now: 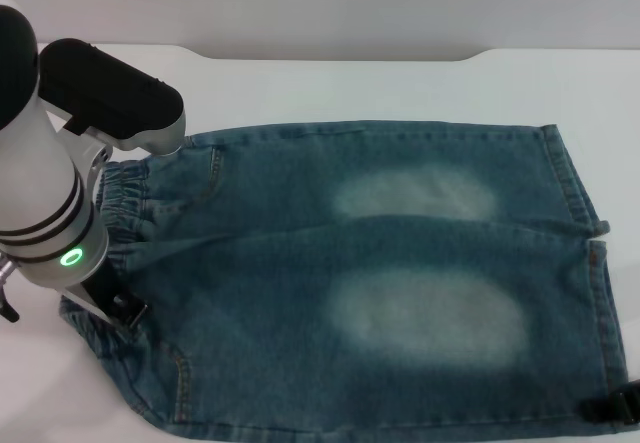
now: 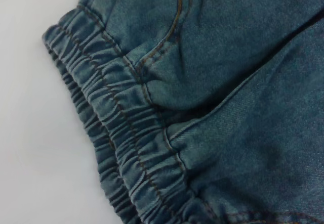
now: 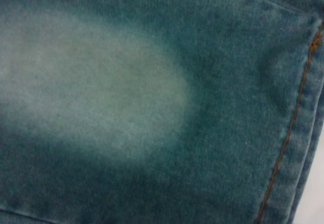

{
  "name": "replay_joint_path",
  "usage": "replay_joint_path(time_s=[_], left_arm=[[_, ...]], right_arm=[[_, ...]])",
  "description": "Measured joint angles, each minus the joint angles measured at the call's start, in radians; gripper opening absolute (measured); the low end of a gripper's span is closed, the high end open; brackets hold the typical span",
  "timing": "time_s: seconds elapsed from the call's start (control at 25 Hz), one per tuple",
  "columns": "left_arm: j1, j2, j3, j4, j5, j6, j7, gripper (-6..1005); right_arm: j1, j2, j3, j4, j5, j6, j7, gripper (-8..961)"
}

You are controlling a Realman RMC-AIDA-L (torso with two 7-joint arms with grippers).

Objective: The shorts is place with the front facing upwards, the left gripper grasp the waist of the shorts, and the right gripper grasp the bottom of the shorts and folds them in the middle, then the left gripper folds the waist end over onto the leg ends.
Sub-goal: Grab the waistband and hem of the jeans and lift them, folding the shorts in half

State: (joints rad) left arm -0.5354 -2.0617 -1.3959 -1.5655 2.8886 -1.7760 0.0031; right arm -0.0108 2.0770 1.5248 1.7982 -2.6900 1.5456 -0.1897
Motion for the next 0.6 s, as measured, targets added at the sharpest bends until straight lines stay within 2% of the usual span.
replay_joint_path(time_s=[0.24,0.6], left_arm=[[0.001,0.000,0.000,-0.003,0.000,0.000,0.001,115],[0.004,0.000,-0.001,-0.009,0.000,-0.002,0.002,125]], right_arm=[[0.000,-0.003,0.003,-0.014,0.002,-0.004,-0.009,641],[0.000,-0.003,-0.002,-0.007,0.003,-0.002,-0.027,258]])
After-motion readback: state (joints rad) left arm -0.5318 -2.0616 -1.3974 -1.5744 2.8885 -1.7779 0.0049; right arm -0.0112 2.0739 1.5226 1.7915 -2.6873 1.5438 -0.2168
